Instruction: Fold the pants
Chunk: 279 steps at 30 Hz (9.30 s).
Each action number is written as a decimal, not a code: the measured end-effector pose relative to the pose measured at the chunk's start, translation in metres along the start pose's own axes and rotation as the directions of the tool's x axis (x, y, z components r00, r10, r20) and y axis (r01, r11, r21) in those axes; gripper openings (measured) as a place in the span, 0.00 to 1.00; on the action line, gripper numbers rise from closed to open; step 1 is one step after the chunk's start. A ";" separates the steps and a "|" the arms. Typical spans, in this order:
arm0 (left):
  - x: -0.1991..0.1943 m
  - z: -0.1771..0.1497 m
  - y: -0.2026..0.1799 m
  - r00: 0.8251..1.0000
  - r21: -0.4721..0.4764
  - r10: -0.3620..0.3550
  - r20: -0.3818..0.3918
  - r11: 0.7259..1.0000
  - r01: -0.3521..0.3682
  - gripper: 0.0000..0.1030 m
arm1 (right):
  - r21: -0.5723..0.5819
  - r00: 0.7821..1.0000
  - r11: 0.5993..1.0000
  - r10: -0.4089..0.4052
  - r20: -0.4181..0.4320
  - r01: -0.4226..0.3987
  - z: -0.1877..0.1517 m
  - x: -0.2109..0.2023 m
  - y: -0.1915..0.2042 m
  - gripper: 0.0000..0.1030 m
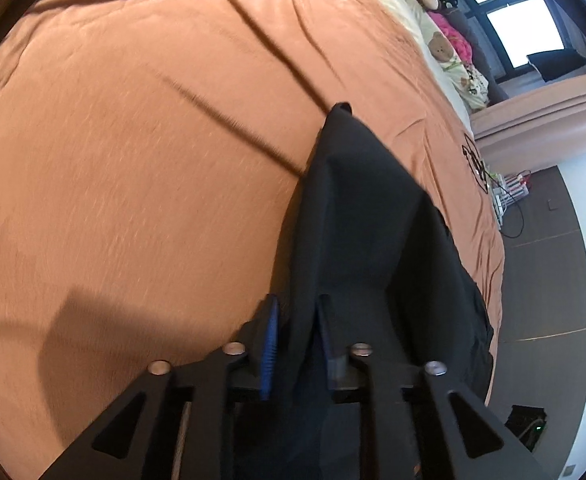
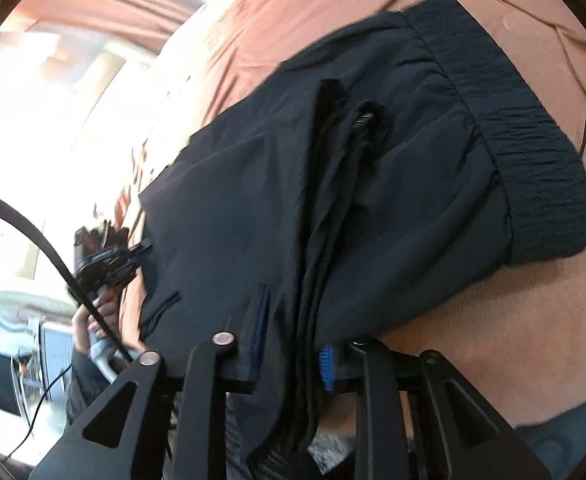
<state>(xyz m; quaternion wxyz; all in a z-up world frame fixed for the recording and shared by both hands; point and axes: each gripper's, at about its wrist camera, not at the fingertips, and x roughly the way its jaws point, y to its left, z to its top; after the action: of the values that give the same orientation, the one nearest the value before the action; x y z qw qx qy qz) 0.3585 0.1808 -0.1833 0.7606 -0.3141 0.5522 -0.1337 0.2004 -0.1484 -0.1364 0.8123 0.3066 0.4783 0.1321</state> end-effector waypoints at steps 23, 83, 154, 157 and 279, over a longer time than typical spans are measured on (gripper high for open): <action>-0.045 -0.072 0.032 0.996 -0.136 -0.074 0.053 0.987 0.081 0.29 | -0.096 0.997 0.995 0.029 0.075 -0.022 0.068 -0.028 -0.016 0.52; -0.067 -0.106 0.019 0.989 -0.171 -0.026 0.144 0.984 0.051 0.21 | -0.273 0.920 0.882 -0.340 0.195 0.384 0.183 0.018 0.038 0.07; -0.056 -0.161 0.034 0.958 -0.482 0.004 0.288 0.865 0.141 0.04 | 0.001 0.989 0.999 -0.032 0.147 0.032 0.069 -0.078 -0.049 0.06; -0.064 -0.162 0.033 0.955 -0.462 -0.015 0.295 0.873 0.157 0.04 | 0.003 0.987 1.000 -0.027 0.160 0.027 0.069 -0.090 -0.052 0.05; 0.055 0.041 -0.086 0.946 0.201 0.318 0.065 0.924 -0.325 0.40 | -0.133 0.991 0.984 -0.124 -0.051 0.116 0.246 0.012 -0.048 0.58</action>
<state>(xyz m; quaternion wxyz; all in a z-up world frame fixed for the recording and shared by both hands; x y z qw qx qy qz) 0.4277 0.0985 -0.1631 0.8095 -0.1398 0.5671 -0.0596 0.4139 -0.2707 -0.0878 0.8225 0.2197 0.5100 0.1229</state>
